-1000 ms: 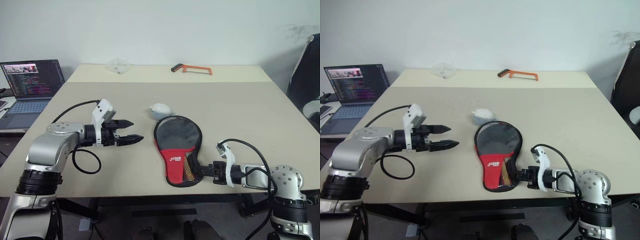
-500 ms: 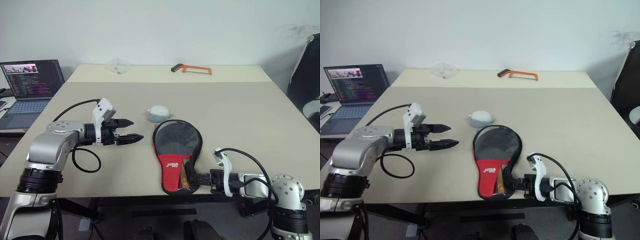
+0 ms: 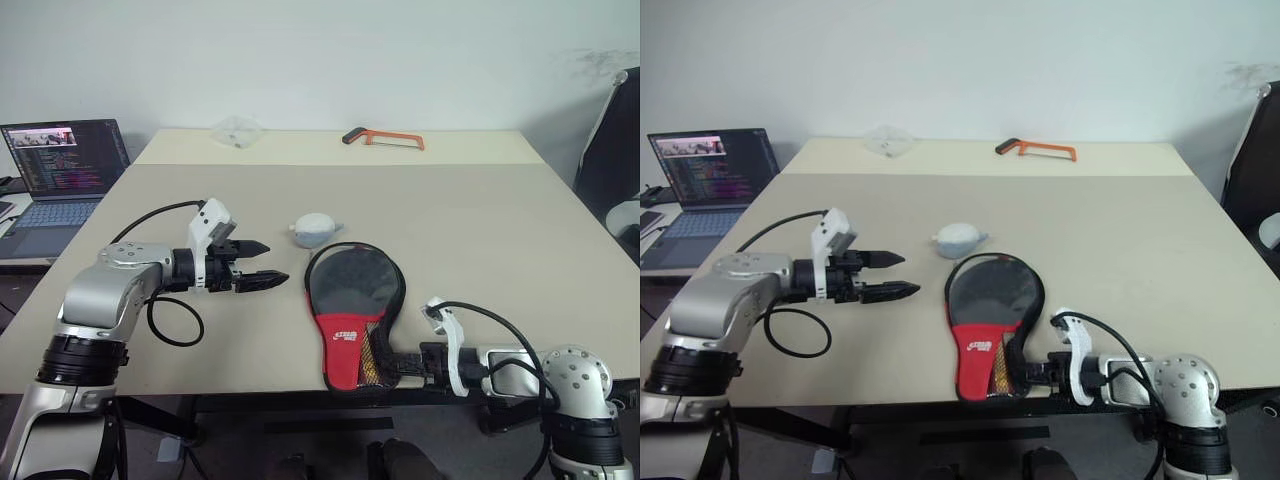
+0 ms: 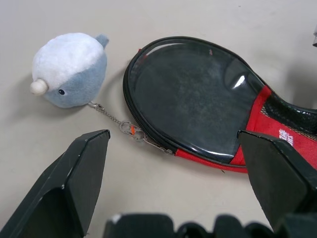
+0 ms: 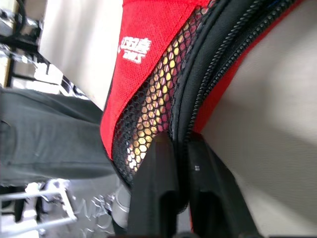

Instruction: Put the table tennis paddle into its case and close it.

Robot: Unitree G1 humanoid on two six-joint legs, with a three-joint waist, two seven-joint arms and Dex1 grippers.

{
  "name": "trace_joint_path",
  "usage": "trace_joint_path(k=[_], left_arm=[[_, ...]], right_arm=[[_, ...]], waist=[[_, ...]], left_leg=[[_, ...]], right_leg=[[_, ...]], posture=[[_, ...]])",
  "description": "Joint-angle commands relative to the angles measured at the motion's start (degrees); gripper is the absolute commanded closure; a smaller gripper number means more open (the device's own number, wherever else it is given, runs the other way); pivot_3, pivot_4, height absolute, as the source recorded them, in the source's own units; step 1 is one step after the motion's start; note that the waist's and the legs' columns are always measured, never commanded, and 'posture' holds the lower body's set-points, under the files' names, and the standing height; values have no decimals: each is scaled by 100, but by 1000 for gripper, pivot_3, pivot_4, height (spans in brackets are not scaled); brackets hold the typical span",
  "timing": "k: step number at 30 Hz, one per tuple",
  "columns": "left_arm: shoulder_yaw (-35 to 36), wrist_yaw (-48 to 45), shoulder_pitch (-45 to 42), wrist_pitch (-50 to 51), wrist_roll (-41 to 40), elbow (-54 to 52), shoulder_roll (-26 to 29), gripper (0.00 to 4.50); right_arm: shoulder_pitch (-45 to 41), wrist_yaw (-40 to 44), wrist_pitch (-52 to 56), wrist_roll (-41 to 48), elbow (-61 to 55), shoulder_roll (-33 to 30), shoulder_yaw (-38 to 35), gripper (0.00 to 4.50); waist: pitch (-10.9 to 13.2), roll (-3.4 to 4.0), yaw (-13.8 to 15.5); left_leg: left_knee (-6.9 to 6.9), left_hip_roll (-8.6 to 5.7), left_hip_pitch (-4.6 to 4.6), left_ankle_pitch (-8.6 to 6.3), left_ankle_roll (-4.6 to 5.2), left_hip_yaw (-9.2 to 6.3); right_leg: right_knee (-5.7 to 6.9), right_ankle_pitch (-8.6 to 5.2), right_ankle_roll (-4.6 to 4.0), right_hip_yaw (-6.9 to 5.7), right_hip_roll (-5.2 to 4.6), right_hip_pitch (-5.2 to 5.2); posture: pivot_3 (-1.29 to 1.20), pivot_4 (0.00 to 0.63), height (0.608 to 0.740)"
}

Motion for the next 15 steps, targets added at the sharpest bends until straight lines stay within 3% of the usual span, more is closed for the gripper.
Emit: trace_joint_path(k=[1, 9, 12, 15], left_arm=[[64, 0, -154, -116, 21, -25, 15, 0], [165, 315, -252, -318, 159, 233, -144, 0], [157, 643, -475, -474, 272, 535, -430, 0], [140, 1328, -882, -907, 625, 1126, -899, 0]], right_arm=[[-338, 169, 28, -116, -237, -361, -1, 3009], [-918, 1696, -656, -786, -1186, -2626, 661, 193], [-1338, 2269, -1483, -1406, -1232, -3059, 1025, 41], [-2057, 2063, -2696, -2553, -945, -2428, 1714, 41]], waist=[[0, 0, 0], [2, -1, 18], [4, -7, 26], [4, -10, -1]], left_leg=[[1, -1, 0, 0, 0, 1], [3, -4, -3, 0, 1, -3], [6, -6, -2, -1, 1, -4], [12, -4, 4, 0, 1, 9]], right_leg=[[0, 1, 1, 0, 0, 0], [-9, 0, 9, -7, 1, 5], [-10, 0, 12, -10, 1, 10], [-8, 9, 27, -3, 1, 11]], posture=[[0, 150, 740], [0, 150, 740], [0, 150, 740], [0, 150, 740]])
